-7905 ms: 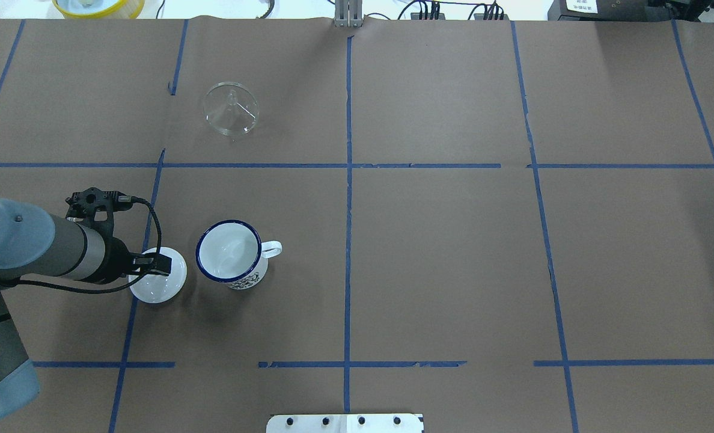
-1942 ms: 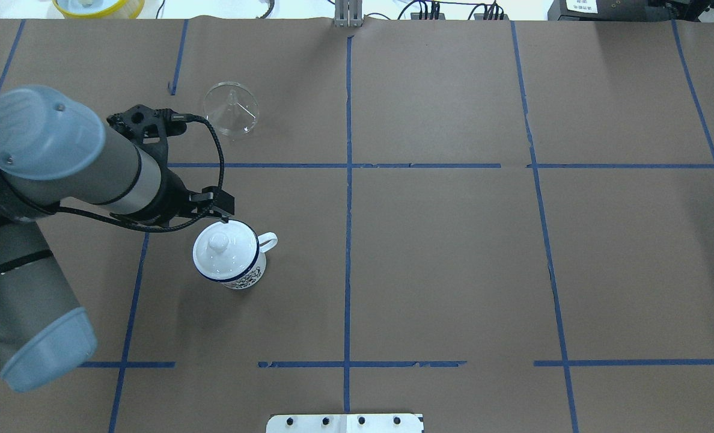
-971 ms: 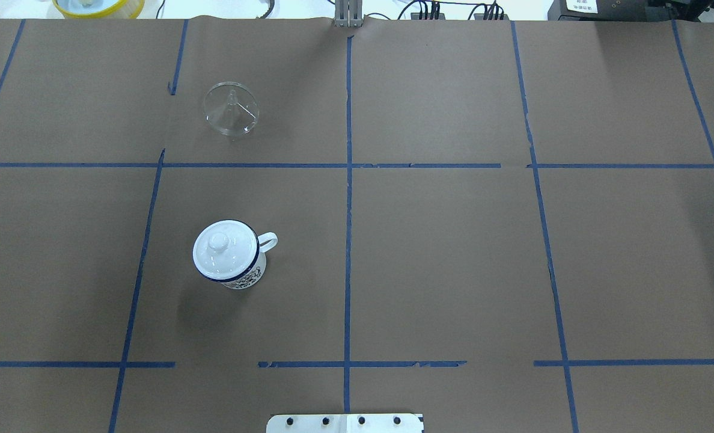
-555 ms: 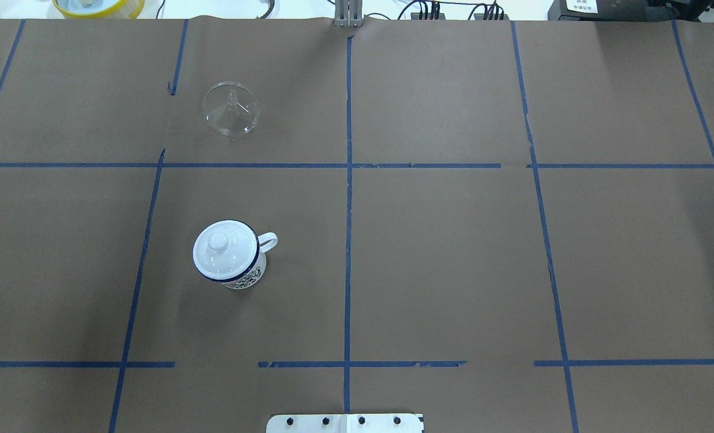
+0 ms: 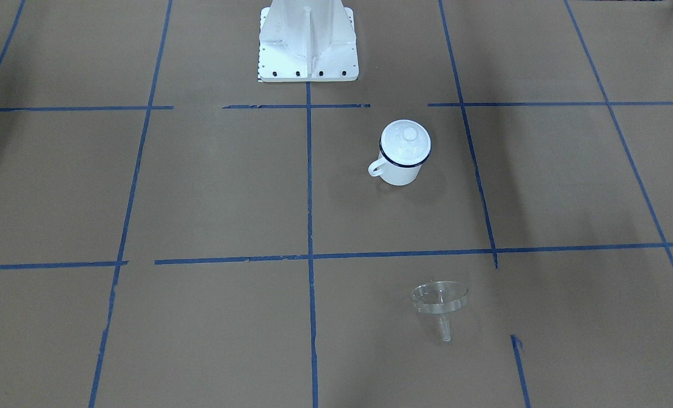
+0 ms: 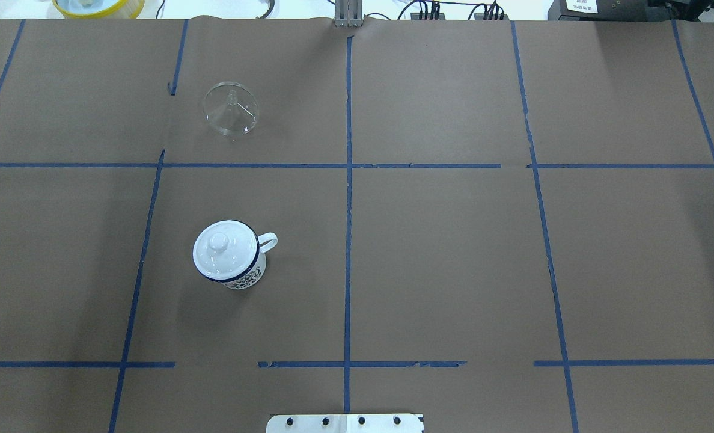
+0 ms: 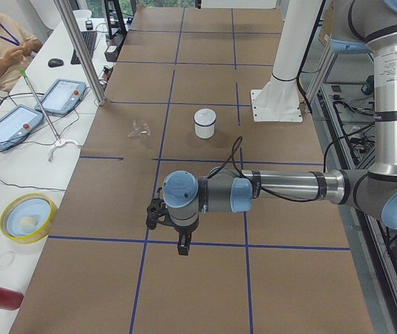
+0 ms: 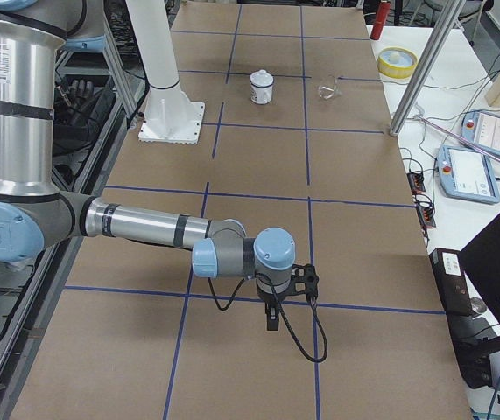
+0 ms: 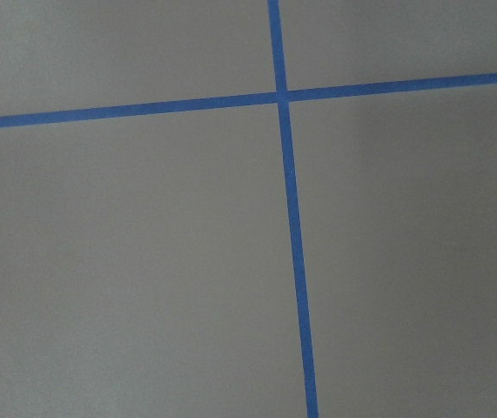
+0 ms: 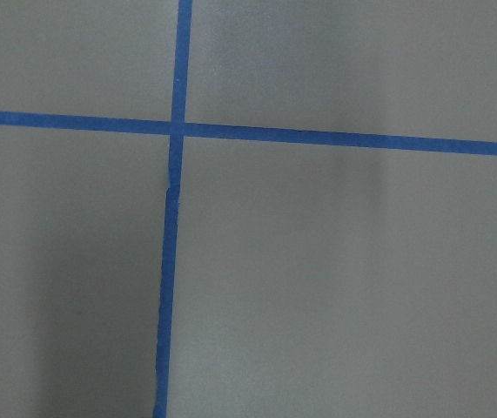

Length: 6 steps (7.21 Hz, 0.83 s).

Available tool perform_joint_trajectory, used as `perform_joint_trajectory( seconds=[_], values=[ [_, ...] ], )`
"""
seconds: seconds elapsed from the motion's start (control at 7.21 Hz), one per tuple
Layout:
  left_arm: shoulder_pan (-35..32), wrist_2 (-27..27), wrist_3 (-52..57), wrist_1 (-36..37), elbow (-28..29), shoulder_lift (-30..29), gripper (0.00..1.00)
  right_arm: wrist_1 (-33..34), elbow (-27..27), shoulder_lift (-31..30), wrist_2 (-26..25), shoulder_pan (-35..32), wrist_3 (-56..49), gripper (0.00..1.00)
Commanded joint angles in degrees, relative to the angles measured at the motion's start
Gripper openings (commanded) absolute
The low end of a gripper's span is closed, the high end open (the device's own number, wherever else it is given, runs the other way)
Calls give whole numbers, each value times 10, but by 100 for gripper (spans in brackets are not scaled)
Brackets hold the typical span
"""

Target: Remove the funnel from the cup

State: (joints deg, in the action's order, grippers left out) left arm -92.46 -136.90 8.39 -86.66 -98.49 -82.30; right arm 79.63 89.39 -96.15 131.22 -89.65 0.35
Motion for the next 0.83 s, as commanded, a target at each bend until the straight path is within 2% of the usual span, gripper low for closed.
perform_joint_trajectory(
  seconds=[0.0, 0.69],
  values=[
    [0, 5, 1, -3, -1, -1, 100, 0, 0, 0, 0, 0, 0, 100],
    [-2, 8, 0, -3, 0, 5, 100, 0, 0, 0, 0, 0, 0, 100]
  ],
)
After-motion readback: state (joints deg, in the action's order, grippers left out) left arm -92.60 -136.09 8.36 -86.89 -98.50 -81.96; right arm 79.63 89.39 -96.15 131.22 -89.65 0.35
